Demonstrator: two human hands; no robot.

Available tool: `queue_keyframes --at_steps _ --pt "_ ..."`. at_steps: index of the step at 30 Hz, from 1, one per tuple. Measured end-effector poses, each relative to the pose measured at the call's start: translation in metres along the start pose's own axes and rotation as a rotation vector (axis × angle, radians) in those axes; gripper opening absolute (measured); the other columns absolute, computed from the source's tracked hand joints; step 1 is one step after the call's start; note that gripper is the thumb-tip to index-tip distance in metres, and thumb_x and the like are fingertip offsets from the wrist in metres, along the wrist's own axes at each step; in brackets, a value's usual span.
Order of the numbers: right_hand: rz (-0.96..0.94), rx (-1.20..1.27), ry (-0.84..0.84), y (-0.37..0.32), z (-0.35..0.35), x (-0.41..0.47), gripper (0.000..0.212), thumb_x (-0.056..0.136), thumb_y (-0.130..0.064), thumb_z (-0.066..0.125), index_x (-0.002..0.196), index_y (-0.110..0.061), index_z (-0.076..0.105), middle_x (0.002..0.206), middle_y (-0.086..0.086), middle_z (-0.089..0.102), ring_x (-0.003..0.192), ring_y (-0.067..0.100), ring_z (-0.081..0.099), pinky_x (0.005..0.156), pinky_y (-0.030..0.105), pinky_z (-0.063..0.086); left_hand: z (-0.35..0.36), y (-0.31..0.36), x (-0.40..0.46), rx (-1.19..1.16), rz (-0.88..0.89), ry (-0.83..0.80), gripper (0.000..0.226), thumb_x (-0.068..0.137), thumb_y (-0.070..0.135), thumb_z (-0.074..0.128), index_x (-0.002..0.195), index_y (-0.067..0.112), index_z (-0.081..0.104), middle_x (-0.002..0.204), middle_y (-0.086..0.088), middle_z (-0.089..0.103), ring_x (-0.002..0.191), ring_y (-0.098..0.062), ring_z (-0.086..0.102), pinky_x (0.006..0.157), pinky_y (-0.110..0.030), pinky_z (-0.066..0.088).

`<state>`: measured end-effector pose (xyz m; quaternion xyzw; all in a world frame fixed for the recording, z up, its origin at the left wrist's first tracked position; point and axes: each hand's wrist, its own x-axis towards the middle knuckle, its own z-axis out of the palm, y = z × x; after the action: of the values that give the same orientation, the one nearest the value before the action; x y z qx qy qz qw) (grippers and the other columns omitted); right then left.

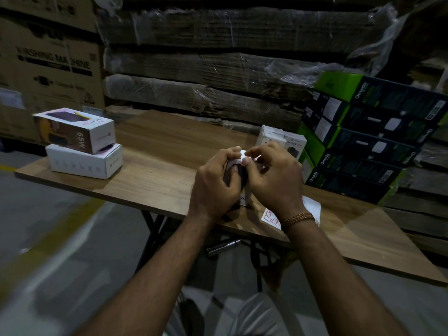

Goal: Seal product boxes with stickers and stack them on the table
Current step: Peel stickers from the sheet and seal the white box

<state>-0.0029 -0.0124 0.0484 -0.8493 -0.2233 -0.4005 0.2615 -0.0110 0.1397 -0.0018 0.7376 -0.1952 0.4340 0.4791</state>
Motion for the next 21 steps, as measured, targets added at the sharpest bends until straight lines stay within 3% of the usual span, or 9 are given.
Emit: queue_keyframes --at_steps 8,12,15,18,21 --pt "-0.018 -0.101 0.026 0.001 0.008 -0.005 0.012 0.094 -0.029 0.075 0.103 -0.023 0.077 0.102 -0.006 0.063 0.09 0.012 0.059 0.069 0.028 0.051 0.002 -0.001 0.001 0.01 0.009 0.008 0.034 0.099 0.013 0.066 0.133 0.009 0.065 0.135 0.001 0.071 0.126 -0.011 0.067 0.101 -0.036 0.06" --pt "-0.018 -0.139 -0.004 0.001 0.006 -0.011 0.023 0.09 -0.026 0.079 0.112 -0.02 0.076 0.109 -0.004 0.061 0.096 0.013 0.058 0.073 0.024 0.046 0.001 -0.001 0.001 0.013 0.006 -0.013 0.038 0.097 0.008 0.067 0.135 0.01 0.064 0.136 0.0 0.07 0.127 -0.012 0.067 0.102 -0.037 0.06" --pt "0.01 -0.102 -0.032 -0.001 0.005 -0.011 0.036 0.083 -0.026 0.084 0.118 -0.022 0.075 0.113 -0.005 0.059 0.099 0.012 0.057 0.075 0.027 0.053 0.0 0.0 -0.001 -0.006 -0.007 -0.026 0.04 0.095 0.002 0.066 0.135 0.01 0.063 0.14 0.0 0.069 0.129 -0.012 0.066 0.102 -0.037 0.06" --pt "0.035 -0.059 -0.063 0.001 0.003 -0.01 0.046 0.082 -0.024 0.085 0.126 -0.023 0.072 0.116 -0.007 0.059 0.103 0.013 0.059 0.081 0.034 0.059 -0.001 -0.002 -0.001 -0.016 -0.039 -0.041 0.045 0.099 0.0 0.06 0.142 0.011 0.06 0.14 -0.001 0.068 0.122 -0.01 0.069 0.094 -0.033 0.063" --pt "0.06 -0.035 -0.071 0.008 0.002 -0.009 0.042 0.082 -0.022 0.086 0.122 -0.024 0.073 0.115 -0.007 0.059 0.107 0.014 0.057 0.085 0.039 0.059 0.001 -0.004 -0.001 -0.012 -0.098 -0.061 0.047 0.107 0.008 0.055 0.152 0.02 0.051 0.127 -0.002 0.073 0.104 -0.01 0.074 0.078 -0.033 0.065"
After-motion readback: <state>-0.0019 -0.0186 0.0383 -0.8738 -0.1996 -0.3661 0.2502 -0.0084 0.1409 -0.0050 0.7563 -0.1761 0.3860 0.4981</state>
